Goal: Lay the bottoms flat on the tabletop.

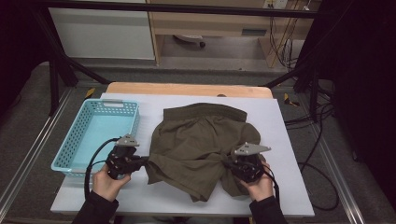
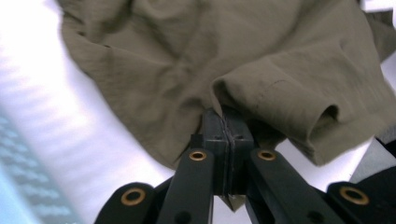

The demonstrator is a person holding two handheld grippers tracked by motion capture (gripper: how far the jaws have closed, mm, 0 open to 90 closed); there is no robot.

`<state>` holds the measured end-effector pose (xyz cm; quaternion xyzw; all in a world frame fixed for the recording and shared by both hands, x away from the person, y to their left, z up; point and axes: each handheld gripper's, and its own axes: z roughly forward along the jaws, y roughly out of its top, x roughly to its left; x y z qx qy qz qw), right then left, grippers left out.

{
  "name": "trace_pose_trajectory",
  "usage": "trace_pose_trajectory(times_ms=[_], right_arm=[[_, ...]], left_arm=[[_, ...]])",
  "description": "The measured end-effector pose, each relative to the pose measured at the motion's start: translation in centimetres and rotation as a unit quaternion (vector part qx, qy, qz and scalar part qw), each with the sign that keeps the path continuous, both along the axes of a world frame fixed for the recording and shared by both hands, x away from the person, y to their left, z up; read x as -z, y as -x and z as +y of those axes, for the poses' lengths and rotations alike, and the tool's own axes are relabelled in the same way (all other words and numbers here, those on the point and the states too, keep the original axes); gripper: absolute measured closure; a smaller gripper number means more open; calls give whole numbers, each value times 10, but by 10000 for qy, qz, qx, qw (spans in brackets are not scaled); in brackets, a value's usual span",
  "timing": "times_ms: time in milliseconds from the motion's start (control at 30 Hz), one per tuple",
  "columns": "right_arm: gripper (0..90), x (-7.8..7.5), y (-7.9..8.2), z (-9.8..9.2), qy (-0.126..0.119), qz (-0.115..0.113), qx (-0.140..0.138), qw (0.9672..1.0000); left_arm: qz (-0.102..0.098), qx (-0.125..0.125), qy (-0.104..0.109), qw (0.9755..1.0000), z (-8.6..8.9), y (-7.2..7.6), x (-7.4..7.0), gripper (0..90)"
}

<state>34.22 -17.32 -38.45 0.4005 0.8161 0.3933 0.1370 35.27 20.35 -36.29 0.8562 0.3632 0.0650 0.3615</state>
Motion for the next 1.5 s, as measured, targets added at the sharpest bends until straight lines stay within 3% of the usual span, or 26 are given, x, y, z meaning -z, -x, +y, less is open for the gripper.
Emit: trace_pose_trajectory(times_ms=[67, 167, 300, 367, 433, 533, 700, 800, 867, 900, 967, 1067, 1133, 1233, 1367, 1500], right_arm=[[900, 1, -14, 4, 173, -7, 146, 9997], [900, 13, -33, 16, 200, 211, 132, 9995], [887, 33, -42, 37, 6, 419, -21, 9991], [845, 40, -40, 43, 79, 405, -77, 9991], [784, 40, -35, 43, 132, 335, -64, 9993], [668, 31, -24, 30, -155, 227, -6, 9996], [544, 20, 1, 4, -540, 92, -6, 9985], [566, 24, 15, -5, -617, 154, -81, 9979], [645, 28, 21, -7, -682, 269, -181, 9971], [678, 31, 24, -6, -678, 329, -223, 9969], [741, 37, 27, -2, -590, 505, -283, 9966], [791, 45, 31, 5, -377, 622, -317, 9968], [802, 49, 32, 6, -215, 646, -256, 9973], [806, 54, 33, 6, 39, 648, -97, 9978], [799, 56, 33, 6, -64, 706, -98, 9974], [753, 59, 34, 12, -205, 730, -301, 9967]], left_arm=[[32, 68, -93, 9999, -5, 4, 5, 890], [157, 136, -194, 9996, -5, 12, 14, 889], [406, 250, -93, 9988, -1, 23, 27, 880], [408, 286, -53, 9987, -1, 26, 28, 825], [438, 303, 84, 9985, -1, 27, 25, 713], [395, 268, 259, 9985, -4, 27, 17, 553], [37, 117, 315, 9994, -12, 27, -1, 395], [-143, 30, 301, 9994, -15, 22, -14, 332], [-204, -48, 266, 9994, -18, 14, -21, 330], [-141, -53, 288, 9995, -19, 8, -22, 358], [175, 47, 337, 9993, -26, -3, -18, 456], [480, 287, 101, 9984, -43, -8, 1, 582], [445, 361, -151, 9982, -52, 0, 14, 595], [631, 591, -164, 9961, -55, 12, 25, 633], [776, 732, -270, 9939, -52, 29, 39, 648], [843, 738, -213, 9935, -47, 40, 49, 577]])
